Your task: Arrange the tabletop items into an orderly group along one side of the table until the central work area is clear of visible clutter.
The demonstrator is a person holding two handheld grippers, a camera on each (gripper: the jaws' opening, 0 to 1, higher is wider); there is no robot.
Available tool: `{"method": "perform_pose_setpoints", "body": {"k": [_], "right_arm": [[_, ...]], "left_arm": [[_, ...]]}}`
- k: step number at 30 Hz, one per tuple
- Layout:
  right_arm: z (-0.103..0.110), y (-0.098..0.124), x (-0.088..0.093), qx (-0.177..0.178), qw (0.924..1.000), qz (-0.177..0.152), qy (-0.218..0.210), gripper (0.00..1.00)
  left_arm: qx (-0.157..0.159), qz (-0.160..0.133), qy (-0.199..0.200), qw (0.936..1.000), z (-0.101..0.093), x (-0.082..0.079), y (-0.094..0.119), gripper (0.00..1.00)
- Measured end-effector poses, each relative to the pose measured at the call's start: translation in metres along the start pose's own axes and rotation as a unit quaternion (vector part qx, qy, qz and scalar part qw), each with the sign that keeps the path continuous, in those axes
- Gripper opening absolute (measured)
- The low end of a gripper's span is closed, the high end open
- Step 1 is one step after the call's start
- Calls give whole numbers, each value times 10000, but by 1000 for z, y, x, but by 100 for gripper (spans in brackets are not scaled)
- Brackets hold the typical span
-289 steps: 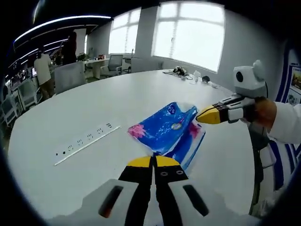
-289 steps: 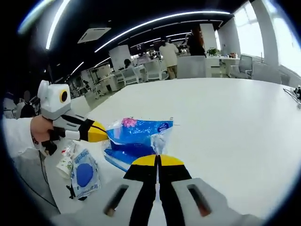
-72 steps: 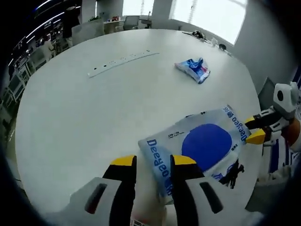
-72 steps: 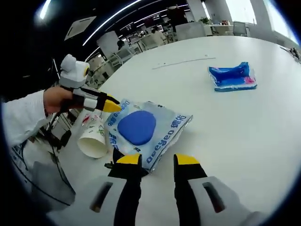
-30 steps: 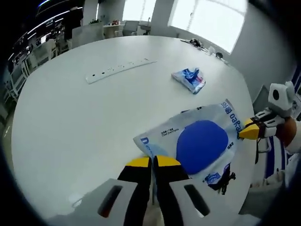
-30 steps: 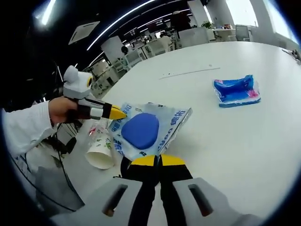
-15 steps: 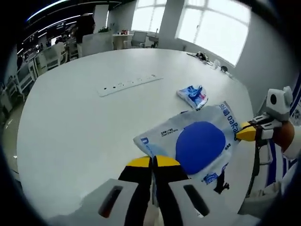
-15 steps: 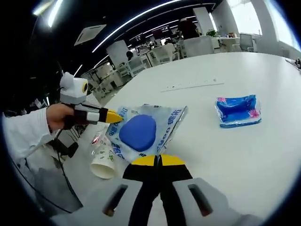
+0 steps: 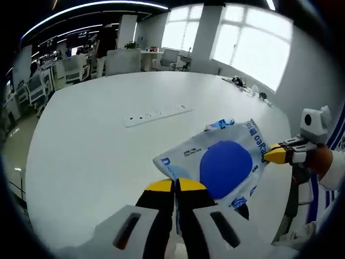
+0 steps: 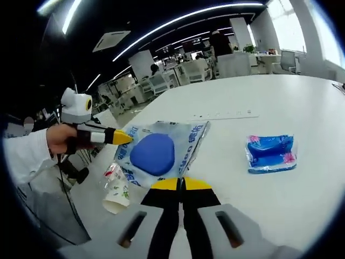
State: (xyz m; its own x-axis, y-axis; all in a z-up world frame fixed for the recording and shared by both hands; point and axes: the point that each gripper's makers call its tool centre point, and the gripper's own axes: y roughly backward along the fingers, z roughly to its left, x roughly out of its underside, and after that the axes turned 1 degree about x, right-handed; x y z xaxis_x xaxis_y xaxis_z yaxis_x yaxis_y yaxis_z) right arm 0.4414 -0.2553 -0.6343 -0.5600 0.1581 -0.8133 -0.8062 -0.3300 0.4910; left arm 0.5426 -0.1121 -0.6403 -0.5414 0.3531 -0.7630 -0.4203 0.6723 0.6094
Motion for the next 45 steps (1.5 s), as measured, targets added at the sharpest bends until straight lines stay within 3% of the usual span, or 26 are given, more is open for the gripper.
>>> {"method": "perform_pose_setpoints", "body": {"k": [11,21,32,45], "right_arm": [[-10,-4,-34,51,9995,-202,242,0],[-26,-14,-47,183,9989,-210,369,0],[-54,-33,-40,425,9986,-30,300,0],[-82,-66,-15,610,9978,247,56,0]], "left_arm": [[-107,-269,89,9995,-3,-24,4,0],[-138,-390,213,9989,-3,-37,-7,0],[-74,-295,324,9990,2,-34,-37,0],[-6,22,525,9986,18,-13,-77,0]]}}
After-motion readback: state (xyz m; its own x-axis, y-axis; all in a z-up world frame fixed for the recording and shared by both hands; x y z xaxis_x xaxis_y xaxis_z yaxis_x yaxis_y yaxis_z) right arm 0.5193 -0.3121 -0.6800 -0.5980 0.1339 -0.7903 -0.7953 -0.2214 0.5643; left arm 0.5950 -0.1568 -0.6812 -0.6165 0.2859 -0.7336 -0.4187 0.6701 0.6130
